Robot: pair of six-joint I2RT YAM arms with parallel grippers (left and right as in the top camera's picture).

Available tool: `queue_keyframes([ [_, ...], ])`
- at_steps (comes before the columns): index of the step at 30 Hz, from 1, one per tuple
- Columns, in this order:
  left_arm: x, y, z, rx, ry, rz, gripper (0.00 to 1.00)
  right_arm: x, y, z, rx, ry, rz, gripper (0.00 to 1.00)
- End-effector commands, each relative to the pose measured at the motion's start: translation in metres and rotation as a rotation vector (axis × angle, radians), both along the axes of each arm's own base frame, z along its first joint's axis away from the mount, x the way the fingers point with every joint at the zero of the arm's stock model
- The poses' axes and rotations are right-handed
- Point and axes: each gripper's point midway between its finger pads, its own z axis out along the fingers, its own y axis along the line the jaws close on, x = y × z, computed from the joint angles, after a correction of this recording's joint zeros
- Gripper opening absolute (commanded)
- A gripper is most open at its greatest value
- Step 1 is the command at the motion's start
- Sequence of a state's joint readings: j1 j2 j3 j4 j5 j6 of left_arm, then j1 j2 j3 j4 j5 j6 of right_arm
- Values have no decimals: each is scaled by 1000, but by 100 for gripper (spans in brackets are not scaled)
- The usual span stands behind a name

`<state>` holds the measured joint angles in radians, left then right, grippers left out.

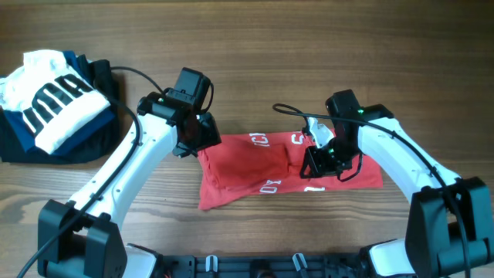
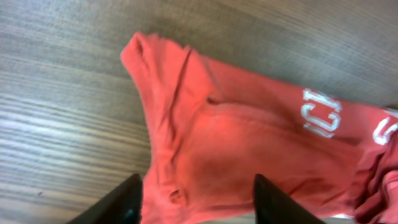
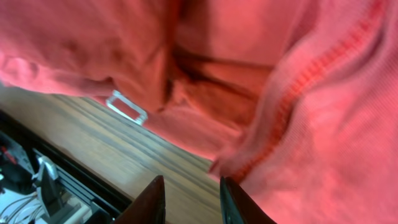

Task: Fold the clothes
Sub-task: 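Lay the right end over the middle and release the right gripper, then grasp the shirt's left end with the left gripper and fold it rightward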

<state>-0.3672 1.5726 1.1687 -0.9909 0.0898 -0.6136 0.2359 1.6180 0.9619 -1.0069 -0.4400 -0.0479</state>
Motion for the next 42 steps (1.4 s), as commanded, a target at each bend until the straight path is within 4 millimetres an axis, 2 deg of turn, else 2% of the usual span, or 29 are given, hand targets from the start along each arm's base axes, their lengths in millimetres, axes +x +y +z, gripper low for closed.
queue_keyframes([
  [1, -8, 5, -1, 16, 27, -2, 67, 31, -22, 25, -155, -138, -94, 30],
  [4, -17, 5, -9, 10, 62, -4, 75, 47, -40, 40, -258, -223, -214, 32],
  [8, -27, 6, -32, 3, 90, -6, 82, 53, -45, 52, -271, -279, -271, 34],
  [12, -33, -2, -50, -57, 100, -16, 82, 53, -46, 53, -273, -285, -273, 36],
  [17, -40, 0, -73, -56, 111, -15, 82, 53, -45, 53, -272, -287, -273, 36],
  [21, -42, -11, -83, -123, 99, -58, 81, 55, -45, 54, -270, -293, -274, 36],
  [31, -48, -11, -105, -150, 64, -65, 75, 55, -45, 54, -269, -294, -274, 36],
  [35, -47, -21, -106, -207, 42, -80, 64, 55, -45, 54, -269, -294, -274, 36],
  [38, -50, -28, -106, -220, 41, -102, 52, 55, -45, 54, -270, -292, -274, 36],
  [40, -52, -31, -106, -220, 43, -114, 38, 55, -45, 54, -270, -292, -273, 36],
  [42, -52, -32, -106, -218, 39, -133, 19, 55, -45, 54, -270, -292, -274, 36],
])
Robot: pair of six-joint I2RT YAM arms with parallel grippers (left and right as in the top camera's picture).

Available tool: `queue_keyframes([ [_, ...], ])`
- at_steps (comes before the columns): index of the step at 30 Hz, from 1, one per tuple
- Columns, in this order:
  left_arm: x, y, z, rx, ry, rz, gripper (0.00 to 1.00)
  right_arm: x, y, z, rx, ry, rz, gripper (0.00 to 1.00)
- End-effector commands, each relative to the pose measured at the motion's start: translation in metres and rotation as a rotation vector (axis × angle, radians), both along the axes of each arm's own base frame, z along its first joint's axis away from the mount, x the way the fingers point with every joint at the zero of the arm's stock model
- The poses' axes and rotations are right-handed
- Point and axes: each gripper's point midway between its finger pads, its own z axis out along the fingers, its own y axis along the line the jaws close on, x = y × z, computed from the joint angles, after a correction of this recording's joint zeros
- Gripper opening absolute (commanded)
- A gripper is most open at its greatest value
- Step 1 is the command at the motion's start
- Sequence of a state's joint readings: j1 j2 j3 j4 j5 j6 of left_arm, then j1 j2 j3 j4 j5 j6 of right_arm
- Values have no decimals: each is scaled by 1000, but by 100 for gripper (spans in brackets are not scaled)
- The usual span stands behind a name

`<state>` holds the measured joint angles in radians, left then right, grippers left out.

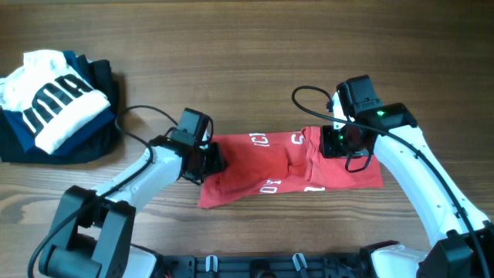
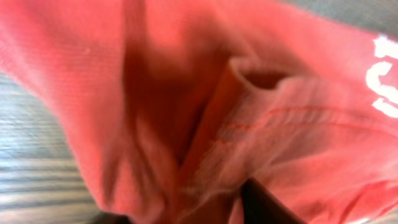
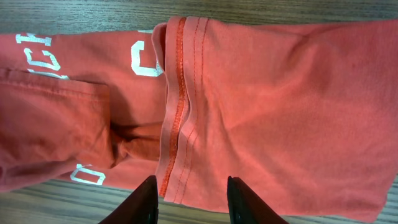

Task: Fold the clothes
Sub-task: 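Grasp the shirt's left end with the left gripper and fold it rightward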

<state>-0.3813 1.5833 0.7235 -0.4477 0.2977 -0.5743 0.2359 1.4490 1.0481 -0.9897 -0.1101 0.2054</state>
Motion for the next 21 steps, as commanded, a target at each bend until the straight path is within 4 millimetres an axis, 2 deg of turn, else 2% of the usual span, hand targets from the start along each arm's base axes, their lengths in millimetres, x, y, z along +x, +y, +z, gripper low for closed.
queue_keyframes([
  [1, -17, -3, -12, 2, 50, -45, 13, 4, -1, 6, -9, -25, -13, 36],
  [4, -9, 9, -13, 43, 28, -12, 5, 5, -1, 6, -10, -26, -12, 37],
  [7, 6, 32, -3, 102, -12, 11, 4, 6, -6, 6, -36, -31, -18, 36],
  [10, 26, 60, 16, 167, -57, 50, 4, 6, -10, 5, -60, -35, -22, 37],
  [12, 46, 86, 37, 213, -107, 90, 4, 6, -10, 6, -60, -37, -18, 38],
  [16, 79, 123, 70, 245, -190, 169, 4, 7, -10, 6, -58, -39, -18, 39],
  [21, 109, 164, 102, 255, -278, 278, 4, 5, -10, 5, -61, -32, -18, 39],
])
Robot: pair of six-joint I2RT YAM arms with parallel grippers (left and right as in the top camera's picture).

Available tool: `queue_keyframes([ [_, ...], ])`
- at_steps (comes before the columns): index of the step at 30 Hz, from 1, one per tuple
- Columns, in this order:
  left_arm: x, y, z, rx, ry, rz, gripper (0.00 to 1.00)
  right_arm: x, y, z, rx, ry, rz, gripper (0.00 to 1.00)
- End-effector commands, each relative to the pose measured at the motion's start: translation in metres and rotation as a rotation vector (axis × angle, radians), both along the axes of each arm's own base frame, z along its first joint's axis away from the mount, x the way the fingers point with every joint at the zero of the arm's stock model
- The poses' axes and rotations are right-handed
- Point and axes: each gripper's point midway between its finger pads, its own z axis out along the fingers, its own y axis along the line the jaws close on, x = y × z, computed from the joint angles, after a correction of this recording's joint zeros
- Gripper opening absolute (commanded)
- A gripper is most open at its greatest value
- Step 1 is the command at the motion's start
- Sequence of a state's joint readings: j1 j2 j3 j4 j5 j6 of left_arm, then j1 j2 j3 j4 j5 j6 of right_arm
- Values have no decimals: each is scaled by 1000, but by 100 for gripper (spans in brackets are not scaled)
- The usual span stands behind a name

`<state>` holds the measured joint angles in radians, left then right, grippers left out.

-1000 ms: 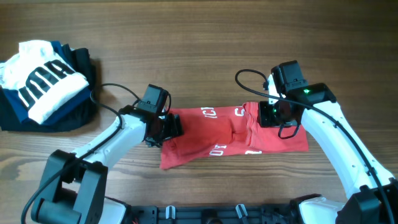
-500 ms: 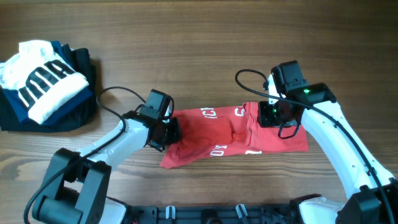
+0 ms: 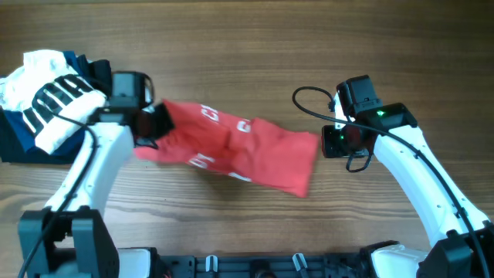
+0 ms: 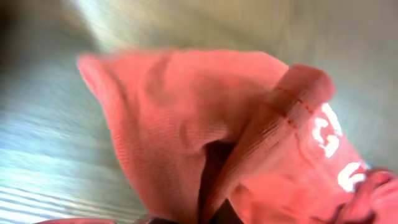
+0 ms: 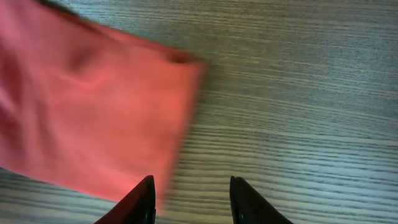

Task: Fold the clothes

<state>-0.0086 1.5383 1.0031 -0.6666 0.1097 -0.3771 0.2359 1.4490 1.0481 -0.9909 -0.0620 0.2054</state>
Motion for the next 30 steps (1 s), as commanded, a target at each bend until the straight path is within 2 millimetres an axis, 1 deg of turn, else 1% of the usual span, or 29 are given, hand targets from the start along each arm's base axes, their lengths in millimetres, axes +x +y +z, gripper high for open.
queue_keyframes([
  [1, 21, 35, 31, 57, -94, 40, 4, 4, -2, 6, -15, -22, -8, 39],
  [3, 23, 36, 34, 61, -100, 36, 4, 4, -2, 6, -14, -23, -9, 39],
  [7, 21, 28, 33, 63, -93, -3, 4, 4, -2, 6, -14, -22, -8, 40],
  [12, 20, 4, 34, 56, -94, -69, 4, 3, -2, 6, -15, -19, -9, 40],
  [16, 20, -25, 46, 52, -97, -150, 4, 3, -2, 6, -15, -19, -9, 40],
  [20, 21, -64, 70, 46, -129, -250, 4, 3, -2, 6, -15, -18, -9, 41],
  [23, 21, -90, 83, 37, -159, -315, 4, 2, -2, 5, -15, -16, -9, 41],
  [25, 18, -108, 86, 36, -176, -361, 4, 2, -2, 5, -14, -15, -8, 40],
  [30, 3, -143, 83, 30, -167, -458, 5, 0, -2, 5, -13, -9, -7, 40],
])
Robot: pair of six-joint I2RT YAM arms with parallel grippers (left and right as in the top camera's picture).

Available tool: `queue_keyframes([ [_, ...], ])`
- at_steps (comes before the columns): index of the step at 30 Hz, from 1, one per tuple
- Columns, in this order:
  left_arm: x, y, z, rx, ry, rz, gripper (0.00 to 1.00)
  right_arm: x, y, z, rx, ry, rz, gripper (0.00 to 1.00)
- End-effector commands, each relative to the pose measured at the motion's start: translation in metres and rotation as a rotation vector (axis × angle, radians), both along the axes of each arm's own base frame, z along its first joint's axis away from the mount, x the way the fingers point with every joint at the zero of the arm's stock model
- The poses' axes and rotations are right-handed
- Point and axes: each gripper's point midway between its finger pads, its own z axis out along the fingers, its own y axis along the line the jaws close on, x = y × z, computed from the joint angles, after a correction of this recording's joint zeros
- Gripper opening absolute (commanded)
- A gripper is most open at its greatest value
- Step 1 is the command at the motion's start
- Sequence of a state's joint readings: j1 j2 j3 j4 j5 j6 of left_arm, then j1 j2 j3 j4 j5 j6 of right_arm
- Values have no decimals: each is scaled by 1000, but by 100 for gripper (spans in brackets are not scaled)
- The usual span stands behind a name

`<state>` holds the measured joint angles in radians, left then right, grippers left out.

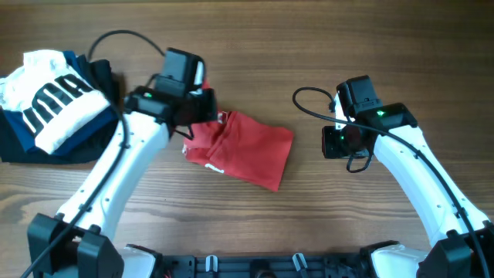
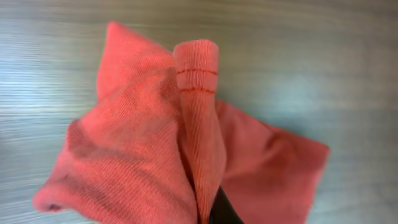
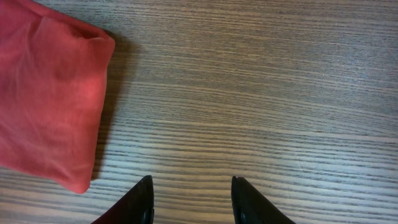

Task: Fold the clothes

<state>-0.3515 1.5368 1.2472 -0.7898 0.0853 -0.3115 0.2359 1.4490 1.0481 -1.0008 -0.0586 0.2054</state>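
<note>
The red garment (image 1: 245,145) lies doubled up in the middle of the table, its white lettering hidden. My left gripper (image 1: 197,122) is shut on its upper left edge. In the left wrist view a ridge of red cloth (image 2: 198,124) runs up from the jaws, and one black finger (image 2: 221,212) shows beside it. My right gripper (image 1: 337,144) hangs open over bare wood to the right of the garment. Its fingers (image 3: 144,200) hold nothing, and the garment's right edge (image 3: 53,93) is at the left of that view.
A pile of other clothes (image 1: 52,100), white with black stripes on top of navy, sits at the far left of the wooden table (image 1: 324,46). A black cable loops from each arm over the table.
My left gripper has moved right with the garment's end still in it. The garment, then stretched out long across the table, is now doubled into a shorter shape. The right arm has not moved.
The red garment lay spread in the middle with my left gripper open above its left end and my right gripper low on its right part. Then the left was down on the cloth, the right raised and open. Then the left held it nearer the pile, and now it lies doubled.
</note>
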Motion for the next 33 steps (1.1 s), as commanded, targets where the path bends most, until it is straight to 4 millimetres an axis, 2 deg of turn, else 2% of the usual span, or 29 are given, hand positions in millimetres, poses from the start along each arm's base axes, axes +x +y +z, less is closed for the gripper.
queue_keyframes([
  [1, -9, -27, 10, 2, -30, -86, 6, 3, -1, 6, -8, -18, -7, 40],
  [5, -21, -48, 9, 2, -29, -148, 6, 3, -1, 5, -8, -18, -8, 40],
  [11, -36, -62, 0, 22, 13, -200, 7, 2, -1, 5, -8, -16, -7, 41],
  [19, -51, -74, -22, 58, 85, -251, 8, 2, -1, 5, -8, -17, -6, 42],
  [33, -69, -121, -61, 84, 135, -356, 7, 1, -1, 5, -9, -13, -7, 44],
])
